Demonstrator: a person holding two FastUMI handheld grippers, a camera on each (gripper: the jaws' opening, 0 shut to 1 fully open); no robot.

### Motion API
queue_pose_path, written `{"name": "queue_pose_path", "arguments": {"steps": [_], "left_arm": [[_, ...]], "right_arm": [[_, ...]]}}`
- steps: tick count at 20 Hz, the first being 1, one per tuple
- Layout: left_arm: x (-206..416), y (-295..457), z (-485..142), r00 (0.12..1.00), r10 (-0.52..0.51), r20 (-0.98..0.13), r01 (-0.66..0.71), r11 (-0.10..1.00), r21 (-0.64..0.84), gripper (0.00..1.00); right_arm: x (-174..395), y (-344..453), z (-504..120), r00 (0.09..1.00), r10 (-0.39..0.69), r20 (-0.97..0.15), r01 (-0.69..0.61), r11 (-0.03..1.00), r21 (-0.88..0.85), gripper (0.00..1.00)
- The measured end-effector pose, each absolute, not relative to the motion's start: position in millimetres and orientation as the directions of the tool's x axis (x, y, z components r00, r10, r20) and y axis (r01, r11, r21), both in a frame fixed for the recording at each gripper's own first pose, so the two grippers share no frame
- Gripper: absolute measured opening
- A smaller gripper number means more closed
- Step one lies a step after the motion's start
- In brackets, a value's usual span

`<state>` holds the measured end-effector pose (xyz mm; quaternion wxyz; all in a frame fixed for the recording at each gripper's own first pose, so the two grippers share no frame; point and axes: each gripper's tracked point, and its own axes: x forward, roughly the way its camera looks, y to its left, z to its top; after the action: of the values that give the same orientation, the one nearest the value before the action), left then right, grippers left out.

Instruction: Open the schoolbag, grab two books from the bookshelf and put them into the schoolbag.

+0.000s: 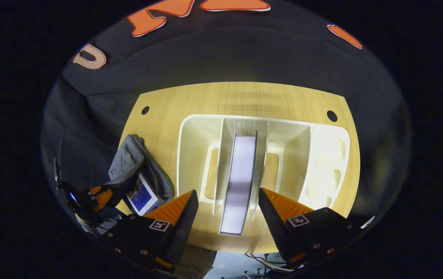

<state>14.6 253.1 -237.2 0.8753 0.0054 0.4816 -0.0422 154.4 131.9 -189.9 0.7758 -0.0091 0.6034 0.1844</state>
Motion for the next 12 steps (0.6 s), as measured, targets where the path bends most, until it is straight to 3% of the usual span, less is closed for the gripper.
{"name": "queue_pose_path", "arguments": {"steps": [3,6,8,10,12], "left_arm": [[10,252,-240,0.522,-0.058,-0.851,0.055,0.998,-0.034,0.05],[8,250,-242,0.512,-0.052,-0.857,0.048,0.998,-0.032,0.05],[8,249,-242,0.510,-0.052,-0.859,0.050,0.998,-0.031,0.02],[8,248,-243,0.507,-0.057,-0.860,0.056,0.998,-0.033,0.05],[10,248,-242,0.505,-0.064,-0.861,0.065,0.997,-0.036,0.05]], "right_arm": [[165,133,-209,0.164,0.260,-0.951,-0.286,0.936,0.206,0.89],[172,131,-216,0.157,0.238,-0.959,-0.266,0.945,0.191,0.72],[175,124,-217,0.169,0.211,-0.963,-0.248,0.955,0.166,0.46],[175,122,-215,0.187,0.197,-0.962,-0.227,0.962,0.153,0.37],[171,120,-206,0.197,0.206,-0.959,-0.213,0.963,0.163,0.36]]}}
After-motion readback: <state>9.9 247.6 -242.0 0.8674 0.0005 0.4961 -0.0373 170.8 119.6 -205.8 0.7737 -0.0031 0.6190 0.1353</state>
